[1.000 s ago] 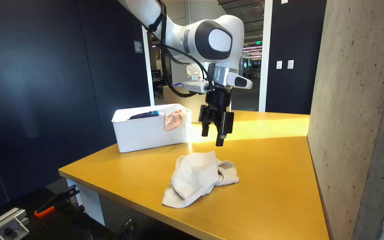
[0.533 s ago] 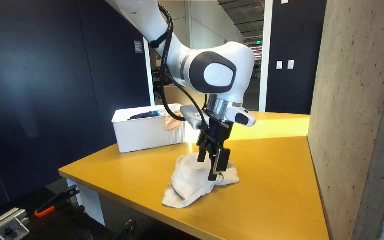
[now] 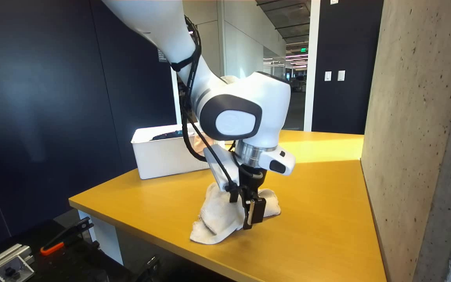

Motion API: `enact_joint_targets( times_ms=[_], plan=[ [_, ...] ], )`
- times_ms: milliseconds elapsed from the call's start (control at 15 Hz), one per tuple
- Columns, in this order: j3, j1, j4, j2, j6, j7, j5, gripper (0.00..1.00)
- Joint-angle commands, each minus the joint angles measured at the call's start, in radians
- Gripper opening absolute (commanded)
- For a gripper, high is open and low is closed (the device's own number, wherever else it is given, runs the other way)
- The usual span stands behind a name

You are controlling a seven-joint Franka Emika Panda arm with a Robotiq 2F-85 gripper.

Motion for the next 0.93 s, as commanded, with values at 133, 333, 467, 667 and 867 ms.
enact_joint_targets(
  times_ms=[133, 333, 467, 667, 867],
  plan=[
    [0.218, -0.154, -0.209, -0.081, 0.269, -0.311, 0.241, 1.0],
    [0.331, -0.237, -0.314, -0.134, 0.337, -0.488, 0.403, 1.0],
    [0.404, -0.301, -0.354, -0.162, 0.358, -0.576, 0.468, 1.0],
    [0.477, -0.378, -0.391, -0.209, 0.351, -0.706, 0.564, 1.0],
    [0.487, -0.414, -0.375, -0.213, 0.317, -0.777, 0.595, 1.0]
  ],
)
